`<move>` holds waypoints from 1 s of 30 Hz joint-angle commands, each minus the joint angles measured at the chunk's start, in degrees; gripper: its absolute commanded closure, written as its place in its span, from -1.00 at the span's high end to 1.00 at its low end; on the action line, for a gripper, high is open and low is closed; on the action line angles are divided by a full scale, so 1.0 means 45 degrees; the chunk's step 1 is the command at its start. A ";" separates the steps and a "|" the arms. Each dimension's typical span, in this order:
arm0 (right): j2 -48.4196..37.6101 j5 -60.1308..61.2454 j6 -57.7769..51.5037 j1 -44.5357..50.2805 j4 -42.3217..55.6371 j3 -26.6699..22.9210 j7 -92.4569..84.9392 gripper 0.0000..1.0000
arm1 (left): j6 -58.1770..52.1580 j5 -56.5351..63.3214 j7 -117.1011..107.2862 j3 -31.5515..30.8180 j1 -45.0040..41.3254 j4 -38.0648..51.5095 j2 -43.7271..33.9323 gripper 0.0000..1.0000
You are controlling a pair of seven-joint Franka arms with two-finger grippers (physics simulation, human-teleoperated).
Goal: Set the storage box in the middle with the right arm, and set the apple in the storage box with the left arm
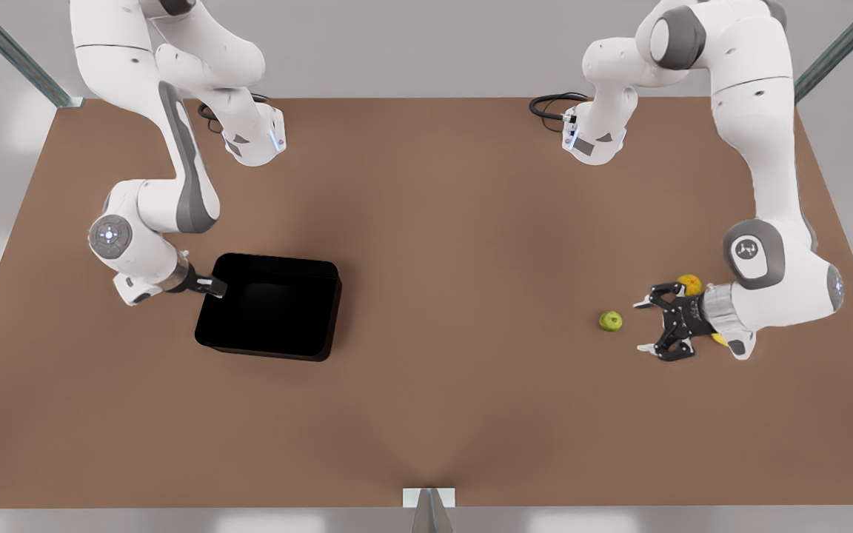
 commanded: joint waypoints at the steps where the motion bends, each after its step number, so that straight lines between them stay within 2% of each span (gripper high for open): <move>1: 0.0078 0.0028 0.0026 -0.0053 0.0007 -0.0026 -0.0001 1.00 | -0.0052 -0.4314 0.0300 0.0329 -0.0340 -0.0490 -0.0172 1.00; 4: 0.0625 0.0048 0.0397 -0.0092 -0.0032 -0.0045 -0.0001 1.00 | 0.0162 -0.4804 0.0652 0.1209 -0.1376 -0.1684 -0.0720 1.00; 8: 0.1347 0.0321 0.0709 -0.0150 -0.0052 -0.0104 -0.0196 1.00 | 0.1432 -0.5585 0.0516 0.1210 -0.1396 -0.1645 -0.0193 1.00; 13: 0.2168 0.0321 0.1412 -0.0131 -0.0032 -0.0299 -0.0177 1.00 | 0.0338 -0.5664 0.0672 0.1346 -0.1396 -0.2328 -0.0212 1.00; 19: 0.2539 0.0340 0.1276 -0.0228 -0.0442 -0.0299 -0.0177 1.00 | 0.0924 -0.6347 0.1511 0.1405 -0.1357 -0.3051 0.0472 1.00; 25: 0.2813 0.0321 0.1237 -0.0189 -0.0383 -0.0299 -0.0157 1.00 | 0.1197 -0.8105 0.2703 0.1854 -0.1201 -0.4086 0.0901 1.00; 27: 0.2832 0.0321 0.1276 -0.0190 -0.0383 -0.0299 -0.0157 0.30 | 0.1197 -0.8574 0.3269 0.1913 -0.1084 -0.4047 0.1135 1.00; 28: 0.2852 0.0321 0.1256 -0.0190 -0.0403 -0.0299 -0.0157 0.08 | 0.1197 -0.8847 0.3406 0.1913 -0.1064 -0.4067 0.1233 1.00; 30: 0.2852 0.0321 0.1159 -0.0209 -0.0383 -0.0299 -0.0157 -0.18 | 0.1197 -0.8867 0.3758 0.1913 -0.1064 -0.4106 0.1351 1.00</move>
